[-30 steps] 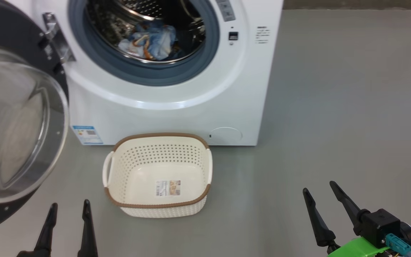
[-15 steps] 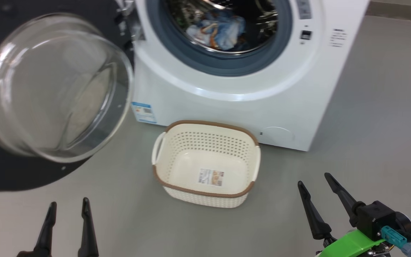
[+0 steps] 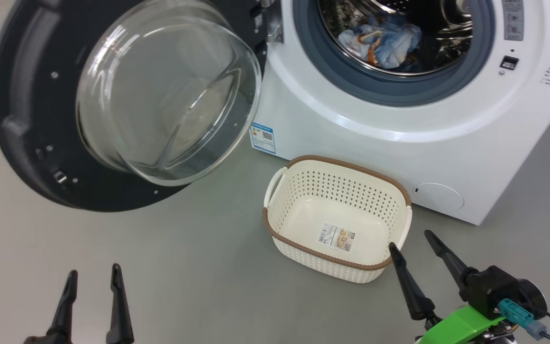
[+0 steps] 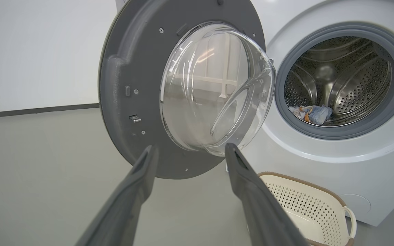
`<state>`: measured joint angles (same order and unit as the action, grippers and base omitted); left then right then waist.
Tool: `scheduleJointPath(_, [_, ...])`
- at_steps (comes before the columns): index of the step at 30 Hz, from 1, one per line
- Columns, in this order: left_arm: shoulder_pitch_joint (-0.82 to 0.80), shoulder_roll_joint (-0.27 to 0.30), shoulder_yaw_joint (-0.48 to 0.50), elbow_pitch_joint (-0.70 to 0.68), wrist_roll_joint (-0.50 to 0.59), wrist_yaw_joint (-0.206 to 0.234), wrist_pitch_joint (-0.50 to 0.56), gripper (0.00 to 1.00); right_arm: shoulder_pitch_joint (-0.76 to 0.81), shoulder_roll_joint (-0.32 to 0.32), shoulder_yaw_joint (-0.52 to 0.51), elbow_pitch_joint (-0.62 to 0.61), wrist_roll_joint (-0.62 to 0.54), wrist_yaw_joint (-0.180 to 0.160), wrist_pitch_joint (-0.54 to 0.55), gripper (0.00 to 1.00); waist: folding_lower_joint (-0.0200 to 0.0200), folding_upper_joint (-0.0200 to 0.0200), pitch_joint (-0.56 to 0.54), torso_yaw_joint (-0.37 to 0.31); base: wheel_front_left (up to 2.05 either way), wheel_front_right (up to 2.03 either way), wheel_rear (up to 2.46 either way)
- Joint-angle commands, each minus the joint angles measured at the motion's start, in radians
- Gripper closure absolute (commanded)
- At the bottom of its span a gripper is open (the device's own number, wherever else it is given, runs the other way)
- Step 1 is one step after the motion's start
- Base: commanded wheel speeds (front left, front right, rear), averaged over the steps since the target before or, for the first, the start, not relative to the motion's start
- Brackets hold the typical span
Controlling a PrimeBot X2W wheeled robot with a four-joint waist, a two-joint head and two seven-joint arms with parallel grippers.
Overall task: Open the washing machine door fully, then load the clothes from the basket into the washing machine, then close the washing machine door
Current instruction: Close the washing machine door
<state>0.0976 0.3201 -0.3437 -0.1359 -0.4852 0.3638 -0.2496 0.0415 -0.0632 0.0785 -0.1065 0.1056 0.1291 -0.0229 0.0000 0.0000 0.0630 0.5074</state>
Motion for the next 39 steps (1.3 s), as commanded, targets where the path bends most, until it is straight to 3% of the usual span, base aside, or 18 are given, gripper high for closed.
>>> scheduleJointPath(1, [-0.034,0.013,0.046,-0.024,0.009,-0.003,-0.012,0.00,-0.041,-0.005,0.031,-0.024,-0.008,0.002,0.002,0.00,0.0000,0.0000,0.000,0.019,0.00,0.00,0.00])
scheduleJointPath(17, [-0.012,-0.020,0.077,-0.030,0.037,-0.032,-0.012,0.00,-0.061,-0.015,0.055,0.004,0.009,0.002,-0.005,0.00,0.0000,0.0000,0.001,0.020,0.00,0.00,0.00])
scheduleJointPath(18, [-0.012,-0.021,0.076,-0.028,0.038,-0.034,-0.012,0.18,-0.060,-0.016,0.054,0.004,0.009,0.002,-0.005,0.00,0.0000,0.0000,0.001,0.020,0.00,0.00,0.00])
scheduleJointPath(19, [-0.012,-0.022,0.076,-0.026,0.038,-0.036,-0.012,0.44,-0.059,-0.016,0.054,0.005,0.009,0.002,-0.006,0.00,0.0000,0.0000,0.000,0.020,0.00,0.00,0.00])
scheduleJointPath(20, [-0.012,-0.023,0.076,-0.025,0.039,-0.038,-0.012,0.57,-0.057,-0.017,0.054,0.006,0.010,0.002,-0.006,0.00,0.0000,0.0000,0.000,0.019,0.00,0.00,0.00])
scheduleJointPath(21, [-0.012,-0.024,0.075,-0.024,0.040,-0.040,-0.012,1.00,-0.056,-0.018,0.053,0.006,0.010,0.002,-0.006,0.00,0.0000,0.0000,-0.001,0.019,0.00,0.00,0.00])
scheduleJointPath(31, [-0.013,-0.033,0.084,-0.022,0.045,-0.056,-0.012,1.00,-0.050,-0.016,0.046,0.002,0.008,0.002,-0.004,0.00,0.0000,0.0000,-0.005,0.017,0.00,0.00,0.00])
scheduleJointPath(34, [-0.009,-0.044,0.090,-0.029,0.004,-0.086,-0.012,1.00,-0.051,-0.015,0.047,0.001,0.008,0.002,-0.003,0.00,0.0000,0.0000,-0.004,0.018,0.00,0.00,0.00])
scheduleJointPath(37, [-0.004,-0.092,0.133,-0.071,-0.120,-0.161,-0.012,1.00,-0.051,-0.015,0.045,-0.001,0.005,0.002,-0.003,0.00,0.0000,0.0000,-0.004,0.018,0.00,0.00,0.00])
scheduleJointPath(39, [-0.004,-0.092,0.133,-0.071,-0.120,-0.161,-0.012,1.00,-0.051,-0.015,0.045,-0.001,0.005,0.002,-0.003,0.00,0.0000,0.0000,-0.004,0.018,0.00,0.00,0.00])
